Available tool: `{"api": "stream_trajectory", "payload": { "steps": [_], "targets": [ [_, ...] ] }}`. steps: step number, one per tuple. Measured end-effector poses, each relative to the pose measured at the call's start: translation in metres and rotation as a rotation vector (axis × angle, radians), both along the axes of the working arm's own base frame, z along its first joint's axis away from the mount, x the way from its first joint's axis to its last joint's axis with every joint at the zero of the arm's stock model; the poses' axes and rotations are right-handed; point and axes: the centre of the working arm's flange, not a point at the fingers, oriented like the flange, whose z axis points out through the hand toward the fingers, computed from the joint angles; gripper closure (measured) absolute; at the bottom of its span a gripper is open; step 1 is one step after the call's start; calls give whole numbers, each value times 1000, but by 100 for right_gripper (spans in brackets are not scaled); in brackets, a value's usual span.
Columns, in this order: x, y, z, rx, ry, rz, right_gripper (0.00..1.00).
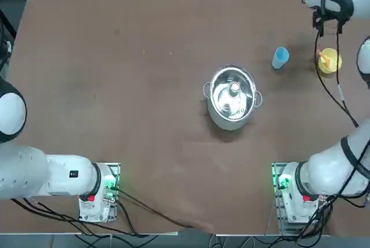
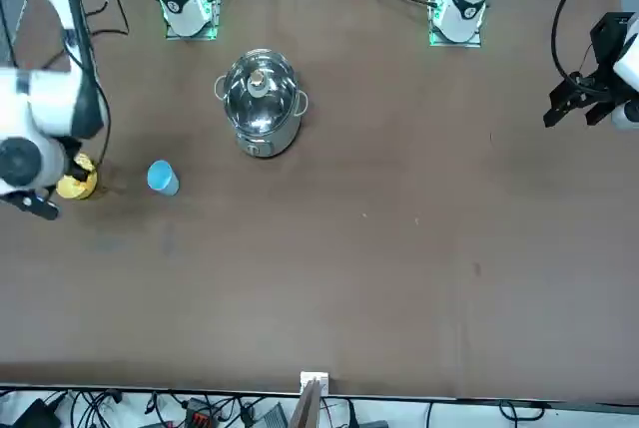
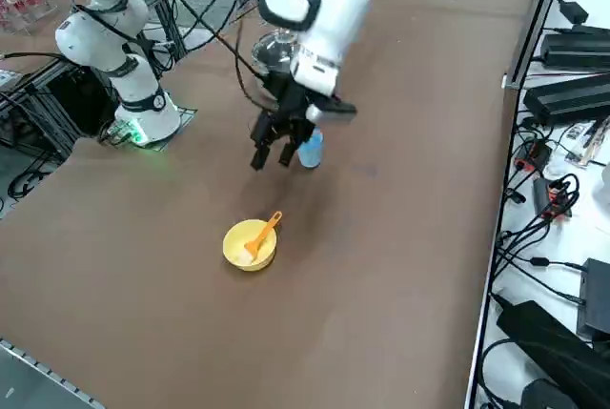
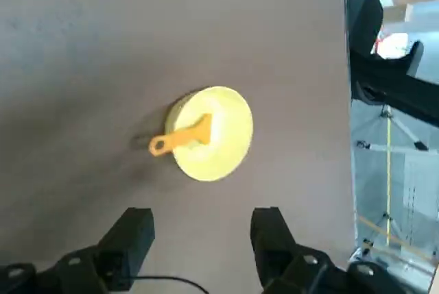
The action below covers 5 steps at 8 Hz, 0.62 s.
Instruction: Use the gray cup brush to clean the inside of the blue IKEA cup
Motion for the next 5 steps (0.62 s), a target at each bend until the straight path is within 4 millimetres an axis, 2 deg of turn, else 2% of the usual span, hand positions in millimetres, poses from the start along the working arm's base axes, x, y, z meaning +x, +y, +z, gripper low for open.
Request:
{"api": "stream_trajectory", "payload": {
  "steps": [2,5],
  "targets": [
    [18,18,-43,-48,-24,-66,17],
    [26,13,-86,-126,-23,-102,26]
  ]
}}
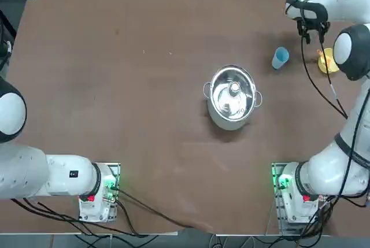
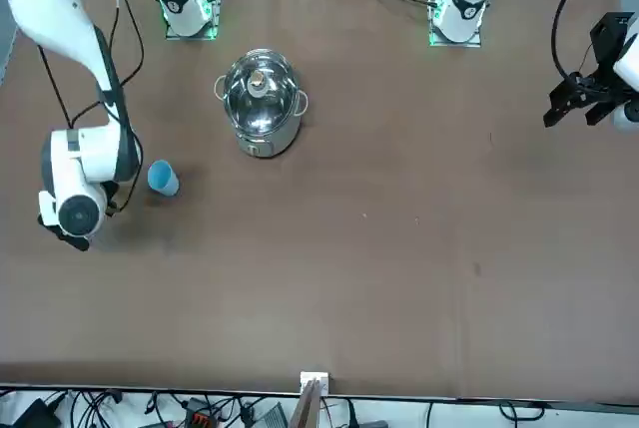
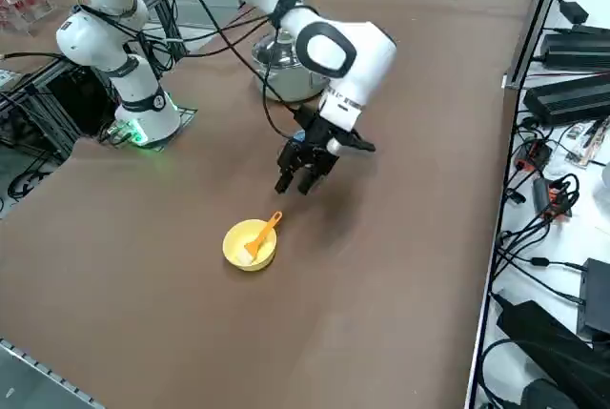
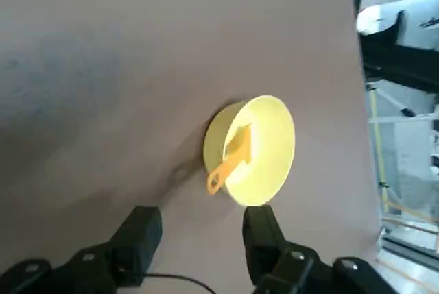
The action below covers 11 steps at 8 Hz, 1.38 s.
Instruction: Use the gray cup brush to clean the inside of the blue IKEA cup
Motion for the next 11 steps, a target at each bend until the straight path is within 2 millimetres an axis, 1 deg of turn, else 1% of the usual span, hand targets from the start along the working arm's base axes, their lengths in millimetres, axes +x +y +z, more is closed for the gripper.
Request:
{"api": "stream_trajectory", "payload": {
  "steps": [2,4,6,8,9,11],
  "targets": [
    [-1,-6,-25,-74,23,24,28],
    [-3,-10,-40,-96,42,29,30],
    [-4,-14,-47,-118,55,43,34],
    [-5,-15,-55,-123,68,45,37],
    [-6,-15,-57,-124,73,44,43],
    [-8,-19,-63,-130,85,41,48]
  ]
}}
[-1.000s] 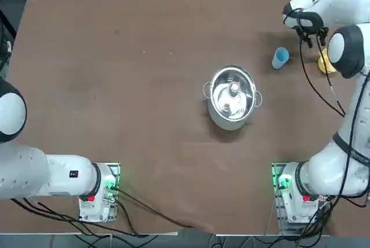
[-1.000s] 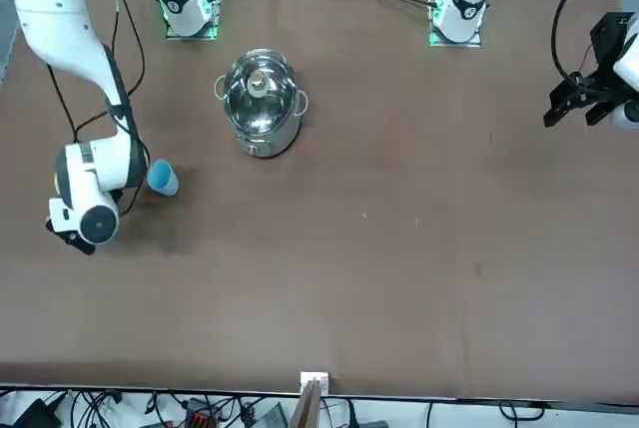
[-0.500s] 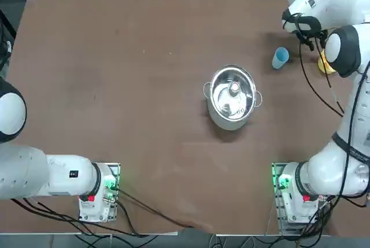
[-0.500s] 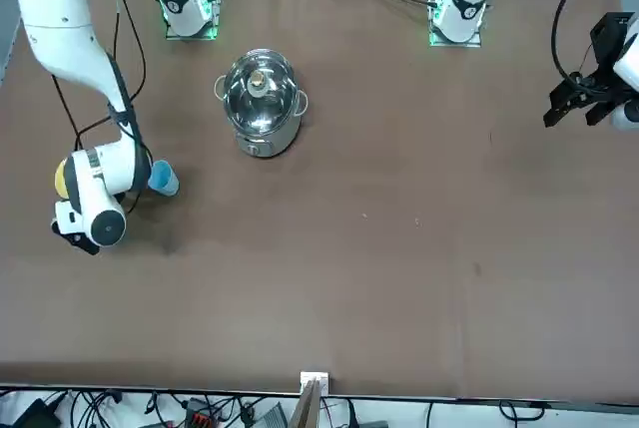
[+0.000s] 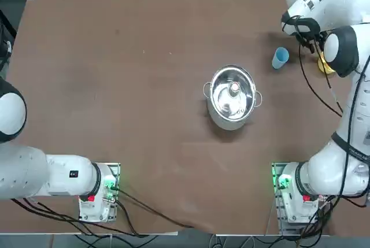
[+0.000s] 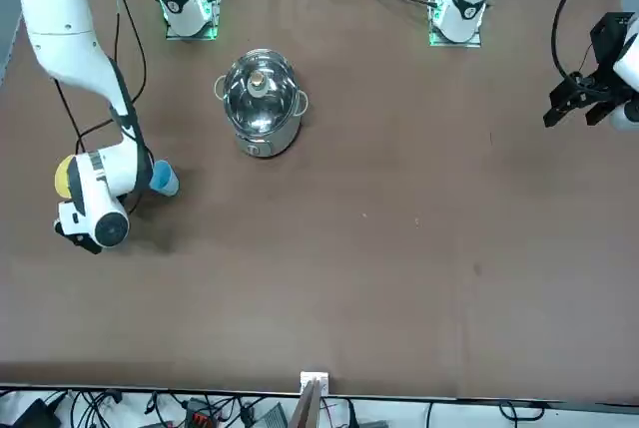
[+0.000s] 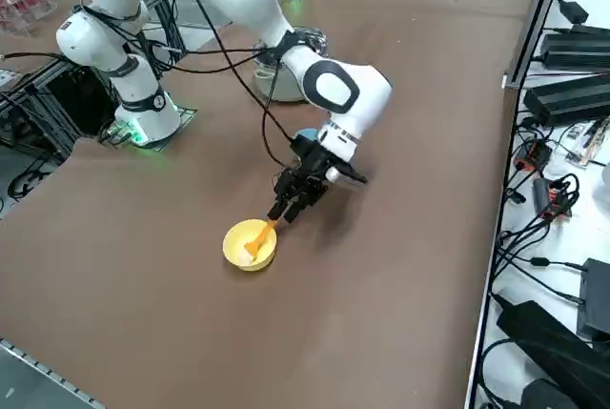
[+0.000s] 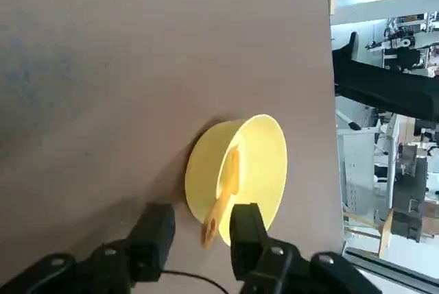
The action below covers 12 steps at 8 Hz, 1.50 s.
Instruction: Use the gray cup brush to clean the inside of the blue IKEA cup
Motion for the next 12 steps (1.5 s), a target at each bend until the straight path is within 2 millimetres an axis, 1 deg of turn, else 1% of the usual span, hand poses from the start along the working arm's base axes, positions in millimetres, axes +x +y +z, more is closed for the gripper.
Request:
{"api": "stream_trajectory", "payload": {
  "steps": [3,4,6,8,12],
  "targets": [
    [0,-4,-1,-13,5,5,54],
    [0,-4,-1,-17,6,6,59],
    [-1,-5,-1,-20,11,3,64],
    [-2,-5,-1,-22,14,2,66],
    [-2,-5,-2,-22,17,2,67]
  ]
}}
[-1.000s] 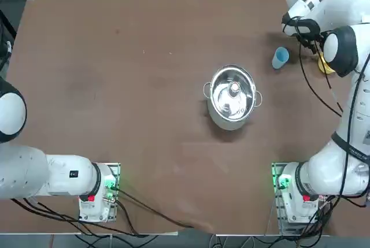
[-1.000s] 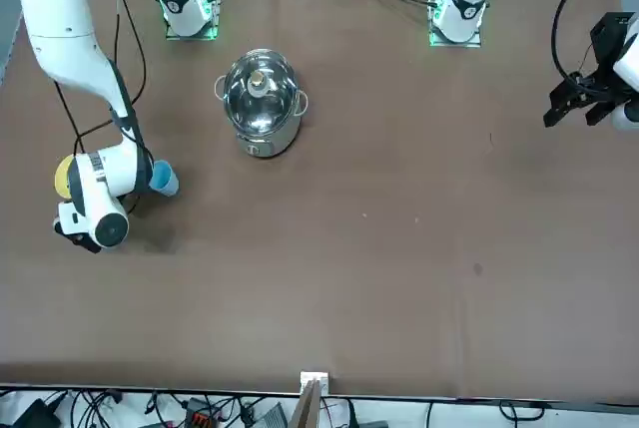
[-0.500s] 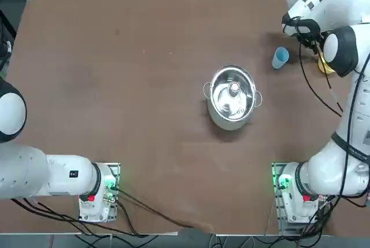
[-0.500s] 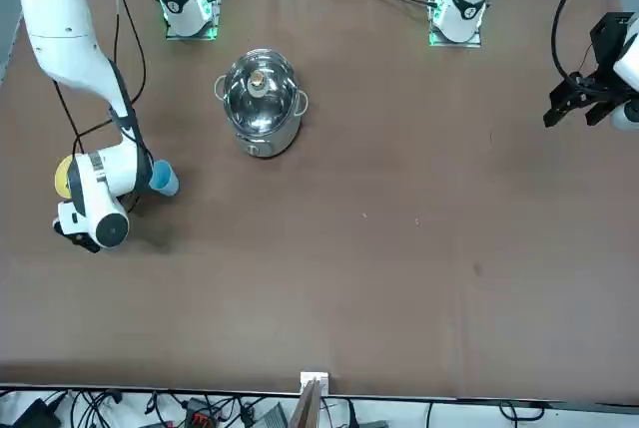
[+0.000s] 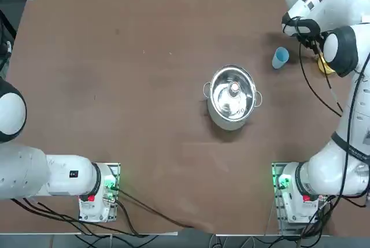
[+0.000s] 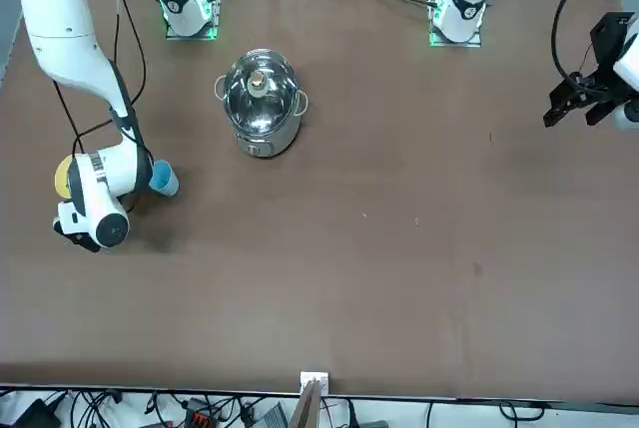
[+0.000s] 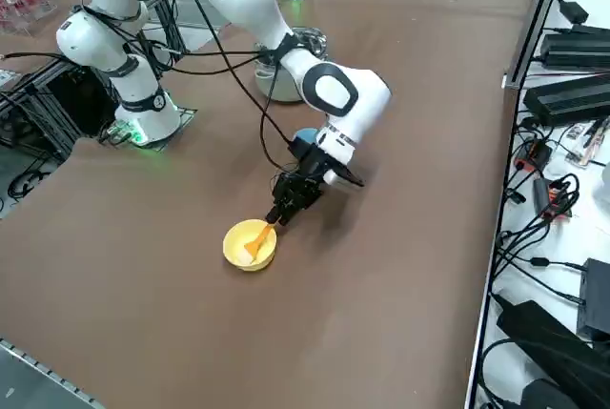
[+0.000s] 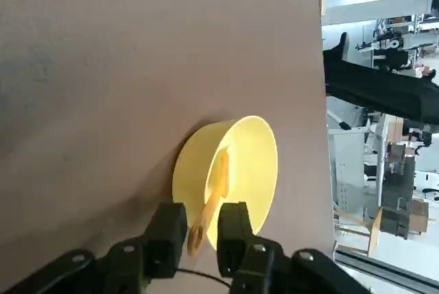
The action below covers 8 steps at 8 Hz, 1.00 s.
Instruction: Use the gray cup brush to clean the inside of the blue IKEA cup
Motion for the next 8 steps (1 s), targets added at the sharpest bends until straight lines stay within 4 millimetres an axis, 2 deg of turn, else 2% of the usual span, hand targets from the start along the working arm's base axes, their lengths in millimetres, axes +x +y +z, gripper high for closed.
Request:
{"api": "stream_trajectory", "payload": {
  "steps": [2,7,8],
  "targets": [
    [-1,0,-2,0,4,1,67],
    [-2,0,-3,-3,12,-2,75],
    [-2,0,-3,-4,15,-4,81]
  ]
}}
